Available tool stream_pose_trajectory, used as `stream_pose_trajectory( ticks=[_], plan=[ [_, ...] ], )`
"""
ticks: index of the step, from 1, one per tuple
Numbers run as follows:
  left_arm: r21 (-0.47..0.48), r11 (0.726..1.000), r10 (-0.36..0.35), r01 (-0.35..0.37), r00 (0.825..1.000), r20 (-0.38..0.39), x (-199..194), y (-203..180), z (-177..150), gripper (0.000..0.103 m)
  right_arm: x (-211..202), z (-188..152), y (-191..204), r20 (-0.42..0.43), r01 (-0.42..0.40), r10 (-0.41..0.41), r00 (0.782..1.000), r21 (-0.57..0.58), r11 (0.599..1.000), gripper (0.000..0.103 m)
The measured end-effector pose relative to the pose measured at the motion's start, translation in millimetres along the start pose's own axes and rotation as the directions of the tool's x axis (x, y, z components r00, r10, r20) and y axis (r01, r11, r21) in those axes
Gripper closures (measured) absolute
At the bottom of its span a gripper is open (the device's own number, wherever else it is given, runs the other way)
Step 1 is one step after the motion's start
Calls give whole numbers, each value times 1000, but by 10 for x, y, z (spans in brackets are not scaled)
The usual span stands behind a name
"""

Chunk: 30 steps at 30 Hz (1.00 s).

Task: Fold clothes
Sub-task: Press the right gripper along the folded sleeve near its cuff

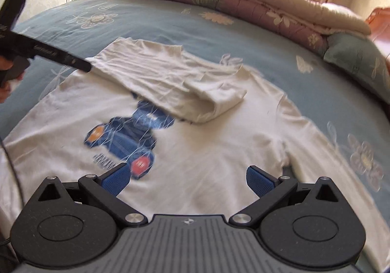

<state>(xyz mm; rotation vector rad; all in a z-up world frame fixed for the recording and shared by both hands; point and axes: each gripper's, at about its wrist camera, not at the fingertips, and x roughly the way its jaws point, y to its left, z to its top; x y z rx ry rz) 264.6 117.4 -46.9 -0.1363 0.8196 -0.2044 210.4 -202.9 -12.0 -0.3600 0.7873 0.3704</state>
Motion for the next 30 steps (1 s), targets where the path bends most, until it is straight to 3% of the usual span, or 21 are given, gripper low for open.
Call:
stream_pose_trajectory(
  ticks=[4,9,13,16,19,23,26,30],
  plan=[
    [-3,1000,28,-28,1000,-4,-90,-47,-119,21,582,433,-74,8,71,-71,997,-43,997,0],
    [-27,999,45,-45,999,4,-193,-66,-224,18,1104,640,-49,4,146,-146,989,-63,987,0],
    [-34,998,57,-57,998,2,-211,-71,-278,18,1180,631,-223,12,255,-256,967,10,967,0],
    [-37,998,53,-53,999,-1,-192,-76,-292,18,1047,549,-501,33,280,-289,957,165,946,0],
    [-40,998,45,-45,999,-2,-166,-90,-299,18,1018,401,-731,-11,304,-312,950,267,915,0],
    [-39,999,38,-38,999,-5,-150,-99,-315,18,969,232,-850,-43,298,-301,953,325,898,0],
    [-38,998,43,-43,999,-13,-132,-101,-333,18,875,189,-810,3,264,-282,960,333,905,0],
    [-44,998,43,-44,999,-16,-123,-87,-356,18,791,222,-782,87,150,-189,978,334,931,0]
  ],
)
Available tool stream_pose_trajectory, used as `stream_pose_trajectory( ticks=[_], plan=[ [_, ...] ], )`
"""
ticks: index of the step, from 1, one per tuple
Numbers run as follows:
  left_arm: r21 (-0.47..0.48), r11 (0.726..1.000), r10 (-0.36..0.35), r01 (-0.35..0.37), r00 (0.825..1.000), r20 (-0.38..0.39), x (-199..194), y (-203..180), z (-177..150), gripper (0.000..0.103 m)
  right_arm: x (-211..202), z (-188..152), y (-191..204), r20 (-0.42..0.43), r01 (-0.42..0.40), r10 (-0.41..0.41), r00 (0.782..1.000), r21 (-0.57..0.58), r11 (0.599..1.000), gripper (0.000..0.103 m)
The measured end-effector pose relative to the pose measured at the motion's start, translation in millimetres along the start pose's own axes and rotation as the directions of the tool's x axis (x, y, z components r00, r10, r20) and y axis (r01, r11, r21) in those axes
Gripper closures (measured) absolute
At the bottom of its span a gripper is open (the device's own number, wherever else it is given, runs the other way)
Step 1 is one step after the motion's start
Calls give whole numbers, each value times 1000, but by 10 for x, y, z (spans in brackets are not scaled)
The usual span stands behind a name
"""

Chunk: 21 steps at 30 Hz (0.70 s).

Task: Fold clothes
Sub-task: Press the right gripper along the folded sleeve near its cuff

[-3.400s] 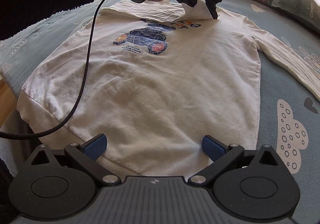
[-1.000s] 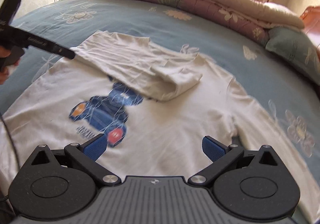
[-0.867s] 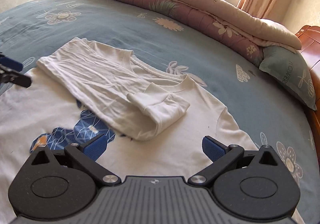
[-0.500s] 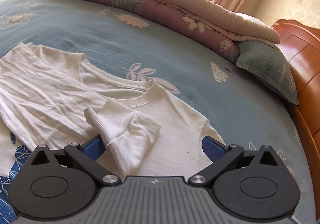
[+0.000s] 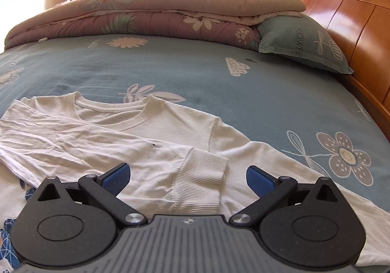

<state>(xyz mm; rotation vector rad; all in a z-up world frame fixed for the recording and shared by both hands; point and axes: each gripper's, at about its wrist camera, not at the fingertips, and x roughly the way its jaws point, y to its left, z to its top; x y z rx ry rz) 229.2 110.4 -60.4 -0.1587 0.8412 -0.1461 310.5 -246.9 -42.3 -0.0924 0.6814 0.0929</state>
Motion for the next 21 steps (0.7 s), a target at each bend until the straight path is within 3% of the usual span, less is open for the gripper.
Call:
stream_pose_trajectory(
  ticks=[4,7,11,16,21],
  plan=[
    [-5,1000,0,0,1000,-3,6,27,-8,18,-27,0,-103,-2,-149,150,989,82,985,0],
    [-8,1000,0,0,1000,-6,19,41,-5,18,-61,-13,-178,16,-280,282,959,163,946,0],
    [-9,1000,-2,1,1000,-14,41,36,-8,18,24,43,-54,8,-369,372,928,145,918,0],
    [-10,1000,4,-4,1000,-31,46,32,-42,18,353,-64,-55,-69,-258,265,962,91,962,0],
    [-7,1000,6,-7,999,-40,48,37,-76,18,271,85,-134,-48,-226,233,971,112,968,0]
  ],
)
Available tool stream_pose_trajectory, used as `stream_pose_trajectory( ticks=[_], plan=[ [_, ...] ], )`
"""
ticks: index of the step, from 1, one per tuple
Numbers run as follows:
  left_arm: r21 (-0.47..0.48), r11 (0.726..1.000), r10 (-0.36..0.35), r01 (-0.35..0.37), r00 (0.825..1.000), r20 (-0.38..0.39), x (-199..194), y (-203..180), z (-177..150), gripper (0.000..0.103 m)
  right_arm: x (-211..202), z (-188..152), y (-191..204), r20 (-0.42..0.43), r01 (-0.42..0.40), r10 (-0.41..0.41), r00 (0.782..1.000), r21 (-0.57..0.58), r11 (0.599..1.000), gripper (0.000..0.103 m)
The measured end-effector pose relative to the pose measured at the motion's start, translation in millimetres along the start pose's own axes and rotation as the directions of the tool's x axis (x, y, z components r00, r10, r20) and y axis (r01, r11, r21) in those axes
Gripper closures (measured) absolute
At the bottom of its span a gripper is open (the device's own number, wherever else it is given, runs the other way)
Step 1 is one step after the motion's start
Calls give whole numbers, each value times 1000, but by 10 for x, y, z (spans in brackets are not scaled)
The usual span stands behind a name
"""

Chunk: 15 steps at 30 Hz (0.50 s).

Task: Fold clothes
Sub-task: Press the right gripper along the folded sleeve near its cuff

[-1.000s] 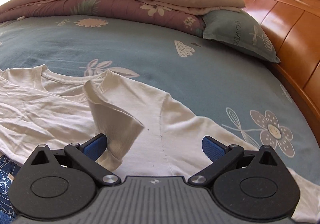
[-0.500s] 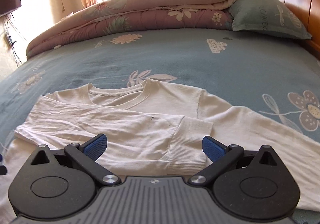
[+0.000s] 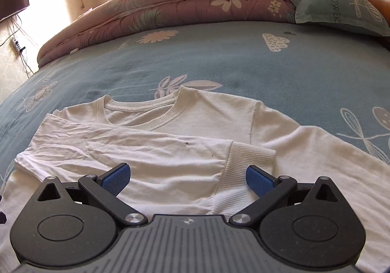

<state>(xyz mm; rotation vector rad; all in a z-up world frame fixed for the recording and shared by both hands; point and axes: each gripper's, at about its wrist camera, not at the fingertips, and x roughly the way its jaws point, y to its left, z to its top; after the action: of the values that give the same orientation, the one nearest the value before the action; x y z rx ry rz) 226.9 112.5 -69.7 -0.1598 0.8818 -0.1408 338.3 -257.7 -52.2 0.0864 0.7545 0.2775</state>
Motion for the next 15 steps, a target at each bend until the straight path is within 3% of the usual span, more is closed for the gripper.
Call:
stream_pose_trajectory(
  ticks=[4,10,13,15],
  plan=[
    [6,1000,-3,3,1000,-4,27,-43,0,18,-5,92,288,16,-62,64,998,-89,994,0],
    [45,999,-21,22,1000,-19,40,-61,-39,12,434,-106,484,-97,-9,-13,995,-217,976,0],
    [59,998,-37,38,999,-15,-2,-44,-40,12,234,-145,548,-117,13,-39,992,-215,976,0],
    [68,996,-53,52,999,0,-38,-10,29,12,-11,-218,597,-115,-27,1,993,-226,974,0]
  ],
)
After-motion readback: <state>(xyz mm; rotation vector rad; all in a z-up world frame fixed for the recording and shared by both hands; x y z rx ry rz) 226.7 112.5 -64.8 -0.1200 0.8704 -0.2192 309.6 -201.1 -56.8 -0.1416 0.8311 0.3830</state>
